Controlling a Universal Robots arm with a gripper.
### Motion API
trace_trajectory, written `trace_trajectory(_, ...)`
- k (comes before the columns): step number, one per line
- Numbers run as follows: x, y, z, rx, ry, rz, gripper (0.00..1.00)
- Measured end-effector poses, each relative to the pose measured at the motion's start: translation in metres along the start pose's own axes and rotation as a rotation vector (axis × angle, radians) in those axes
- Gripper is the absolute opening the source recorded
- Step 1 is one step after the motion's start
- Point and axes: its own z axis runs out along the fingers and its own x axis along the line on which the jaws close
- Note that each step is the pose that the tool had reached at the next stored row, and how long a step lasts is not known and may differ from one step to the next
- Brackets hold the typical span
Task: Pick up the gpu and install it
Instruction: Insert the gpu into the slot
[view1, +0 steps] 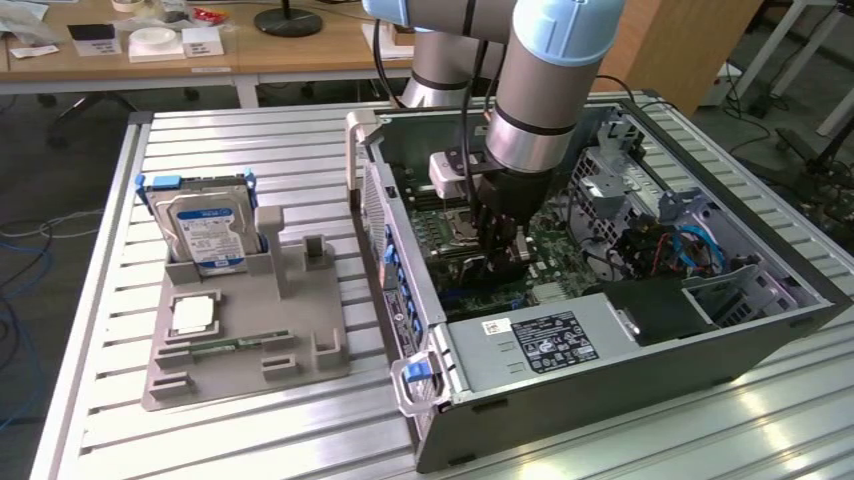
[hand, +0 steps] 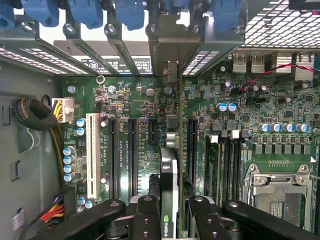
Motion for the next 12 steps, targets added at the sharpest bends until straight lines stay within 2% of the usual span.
trace_trajectory(12,0.0000,0.0005,0.0014,0.0003,-0.0003,0.000,0.27)
